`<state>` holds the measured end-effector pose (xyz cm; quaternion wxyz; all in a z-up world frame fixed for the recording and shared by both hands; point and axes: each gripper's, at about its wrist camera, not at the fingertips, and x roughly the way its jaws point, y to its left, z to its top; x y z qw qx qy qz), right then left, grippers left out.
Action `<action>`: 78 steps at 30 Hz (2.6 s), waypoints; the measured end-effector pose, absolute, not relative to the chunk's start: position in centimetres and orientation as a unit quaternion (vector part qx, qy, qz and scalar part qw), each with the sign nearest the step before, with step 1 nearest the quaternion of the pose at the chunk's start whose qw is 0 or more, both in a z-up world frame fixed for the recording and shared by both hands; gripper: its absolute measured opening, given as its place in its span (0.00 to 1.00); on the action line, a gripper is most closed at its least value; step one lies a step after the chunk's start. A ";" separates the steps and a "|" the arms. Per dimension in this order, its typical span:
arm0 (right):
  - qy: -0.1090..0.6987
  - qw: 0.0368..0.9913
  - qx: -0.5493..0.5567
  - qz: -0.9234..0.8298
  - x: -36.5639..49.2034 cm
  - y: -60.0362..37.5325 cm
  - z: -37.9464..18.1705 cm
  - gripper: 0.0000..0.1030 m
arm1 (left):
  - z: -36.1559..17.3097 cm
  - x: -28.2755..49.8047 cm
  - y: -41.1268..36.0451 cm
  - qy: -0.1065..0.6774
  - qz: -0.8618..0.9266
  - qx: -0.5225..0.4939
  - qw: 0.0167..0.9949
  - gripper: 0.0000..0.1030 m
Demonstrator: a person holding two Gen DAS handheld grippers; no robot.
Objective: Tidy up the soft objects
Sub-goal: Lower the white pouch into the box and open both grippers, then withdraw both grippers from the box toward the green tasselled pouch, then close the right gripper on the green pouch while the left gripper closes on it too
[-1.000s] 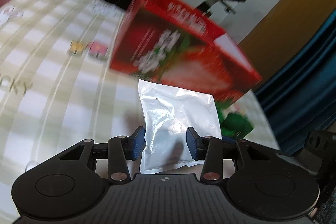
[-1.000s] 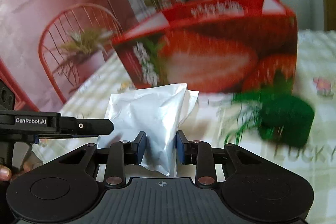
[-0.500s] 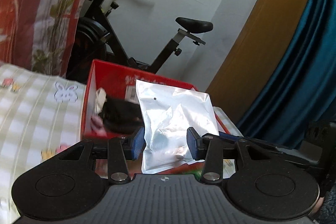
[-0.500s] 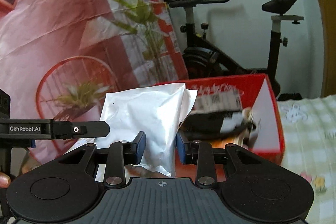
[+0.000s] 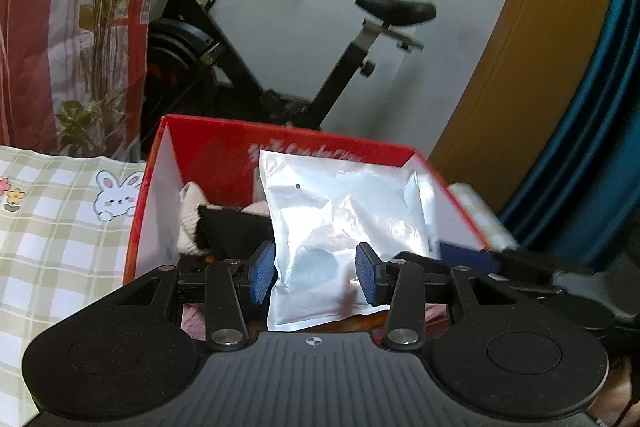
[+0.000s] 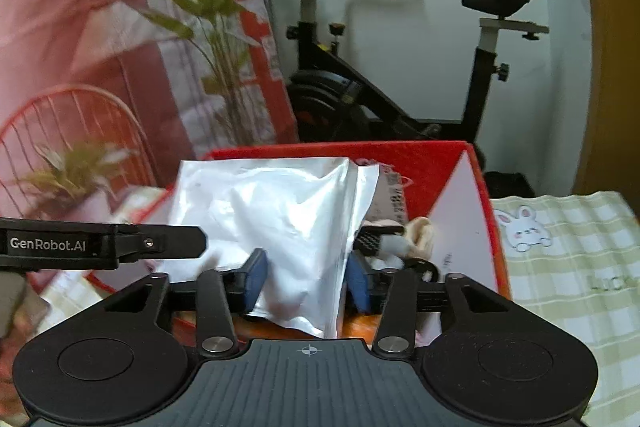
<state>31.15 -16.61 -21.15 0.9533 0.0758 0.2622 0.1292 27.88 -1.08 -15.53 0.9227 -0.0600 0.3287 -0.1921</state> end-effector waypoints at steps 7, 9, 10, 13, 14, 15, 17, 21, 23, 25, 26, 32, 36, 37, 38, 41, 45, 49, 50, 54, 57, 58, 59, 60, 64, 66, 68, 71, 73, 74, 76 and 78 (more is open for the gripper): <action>0.245 0.962 0.021 0.117 29.1 -16.4 -21.4 0.60 | -14.9 26.2 -0.5 0.314 -0.172 -0.015 0.933 0.69; 0.234 0.965 0.011 0.115 28.3 -16.6 -21.1 0.69 | -14.6 25.5 -0.7 0.307 -0.172 -0.001 0.936 0.77; 0.230 0.966 0.007 0.115 27.9 -16.7 -20.9 0.75 | -14.4 25.2 -0.8 0.303 -0.171 0.006 0.938 0.84; 0.218 0.969 0.003 0.117 26.6 -17.2 -20.7 0.91 | -13.8 23.9 -1.0 0.288 -0.166 0.025 0.943 0.96; 0.215 0.969 0.004 0.120 26.2 -17.6 -20.5 0.92 | -13.7 23.7 -1.2 0.286 -0.164 0.031 0.943 0.97; 0.212 0.969 0.007 0.123 25.8 -17.8 -20.5 0.97 | -13.6 23.3 -1.3 0.285 -0.161 0.036 0.944 0.98; 0.210 0.970 0.012 0.120 25.0 -18.3 -20.4 1.00 | -13.6 22.8 -1.6 0.286 -0.151 0.042 0.945 1.00; 0.198 0.975 0.023 0.102 23.3 -19.4 -20.3 1.00 | -13.7 21.8 -1.9 0.294 -0.140 0.043 0.945 1.00; 0.190 0.977 0.024 0.095 22.4 -20.1 -20.2 1.00 | -13.8 21.1 -1.9 0.295 -0.137 0.042 0.945 1.00; 0.192 0.977 0.020 0.093 21.7 -20.6 -20.5 1.00 | -14.1 20.3 -2.2 0.292 -0.125 0.056 0.947 1.00; 0.197 0.975 0.020 0.099 21.4 -20.9 -20.7 1.00 | -14.2 19.8 -2.4 0.289 -0.120 0.067 0.947 1.00; 0.250 0.962 0.030 0.108 20.2 -22.6 -23.9 1.00 | -16.0 17.9 -2.7 0.295 -0.127 0.086 0.943 1.00; 0.283 0.952 0.007 0.121 19.1 -22.6 -27.2 0.92 | -17.9 17.4 -2.8 0.316 -0.134 0.081 0.936 1.00; 0.294 0.948 -0.005 0.125 18.9 -22.4 -28.0 0.83 | -18.4 17.3 -2.7 0.321 -0.134 0.078 0.934 1.00; 0.304 0.944 -0.018 0.126 18.7 -22.2 -28.6 0.79 | -18.9 17.3 -2.6 0.329 -0.130 0.076 0.932 1.00; 0.319 0.937 -0.041 0.136 18.5 -21.5 -29.9 0.69 | -20.3 17.2 -2.3 0.348 -0.127 0.078 0.926 1.00; 0.326 0.934 -0.033 0.144 18.8 -21.1 -30.4 0.52 | -21.6 16.7 -1.6 0.362 -0.135 0.068 0.920 0.99; 0.326 0.930 -0.022 0.166 18.9 -20.5 -30.6 0.50 | -22.4 16.1 -0.7 0.372 -0.144 0.048 0.916 0.99; 0.326 0.929 -0.020 0.173 18.9 -20.2 -30.6 0.50 | -22.5 16.0 -0.6 0.374 -0.146 0.043 0.915 0.99; 0.324 0.923 -0.019 0.205 18.4 -18.0 -30.7 0.50 | -22.9 15.6 0.2 0.382 -0.151 0.022 0.911 0.98; 0.324 0.916 -0.024 0.236 18.2 -15.8 -30.7 0.50 | -23.2 15.4 1.2 0.391 -0.153 0.000 0.908 0.96; 0.322 0.914 -0.028 0.244 18.1 -15.0 -30.7 0.50 | -23.3 15.3 1.4 0.394 -0.156 -0.007 0.906 0.95; 0.320 0.912 -0.035 0.253 18.1 -14.2 -30.6 0.50 | -23.3 15.3 1.5 0.395 -0.158 -0.011 0.905 0.94; 0.318 0.910 -0.041 0.262 18.0 -13.4 -30.6 0.50 | -23.4 15.3 1.7 0.397 -0.163 -0.016 0.903 0.93; 0.323 0.899 -0.041 0.293 17.4 -11.2 -30.3 0.50 | -23.6 15.4 1.7 0.406 -0.192 -0.044 0.892 0.82; 0.318 0.898 -0.064 0.299 16.9 -10.3 -30.2 0.52 | -23.8 15.6 1.6 0.415 -0.208 -0.063 0.884 0.79; 0.315 0.897 -0.081 0.298 16.5 -10.0 -30.1 0.54 | -24.2 15.6 1.4 0.419 -0.220 -0.079 0.877 0.77; 0.322 0.896 -0.073 0.296 16.3 -10.5 -30.1 0.60 | -24.7 15.8 1.1 0.427 -0.234 -0.103 0.867 0.72; 0.324 0.898 -0.061 0.292 16.1 -11.1 -30.2 0.62 | -25.1 16.1 0.8 0.432 -0.241 -0.118 0.861 0.70; 0.325 0.898 -0.056 0.290 16.1 -11.3 -30.2 0.62 | -25.2 16.3 0.5 0.434 -0.243 -0.121 0.859 0.69; 0.323 0.900 -0.050 0.288 15.8 -11.6 -30.3 0.59 | -25.4 16.5 0.1 0.436 -0.252 -0.127 0.855 0.65; 0.318 0.902 -0.045 0.288 15.6 -11.8 -30.1 0.51 | -25.3 16.7 0.0 0.437 -0.261 -0.134 0.850 0.56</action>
